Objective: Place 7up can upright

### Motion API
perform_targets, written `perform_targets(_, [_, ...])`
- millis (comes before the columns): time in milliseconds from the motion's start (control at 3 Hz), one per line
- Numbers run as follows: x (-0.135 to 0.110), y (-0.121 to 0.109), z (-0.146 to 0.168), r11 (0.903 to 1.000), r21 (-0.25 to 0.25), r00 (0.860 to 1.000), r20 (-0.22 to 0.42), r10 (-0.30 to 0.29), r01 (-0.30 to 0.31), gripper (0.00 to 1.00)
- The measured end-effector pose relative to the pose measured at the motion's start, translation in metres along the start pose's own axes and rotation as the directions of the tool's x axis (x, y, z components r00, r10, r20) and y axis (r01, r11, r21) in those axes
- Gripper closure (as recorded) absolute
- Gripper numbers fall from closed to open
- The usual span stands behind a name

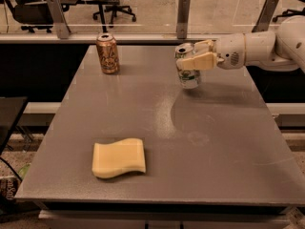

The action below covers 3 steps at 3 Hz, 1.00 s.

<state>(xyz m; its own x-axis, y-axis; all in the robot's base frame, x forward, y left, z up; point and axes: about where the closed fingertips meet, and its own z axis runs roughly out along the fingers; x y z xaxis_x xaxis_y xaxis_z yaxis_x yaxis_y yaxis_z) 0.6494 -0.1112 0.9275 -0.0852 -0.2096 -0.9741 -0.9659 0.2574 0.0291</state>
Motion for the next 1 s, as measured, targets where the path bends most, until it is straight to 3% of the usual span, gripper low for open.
perform_targets(333, [0.0035, -0.0003, 0.0026, 0.9999, -0.014, 0.998, 0.059, -0.007, 0.008, 1.0])
perform_targets(1000, [0.0114, -0.0008, 0.0081, 0.9992, -0.019, 0.994, 0.109, -0.033, 0.035, 0.58])
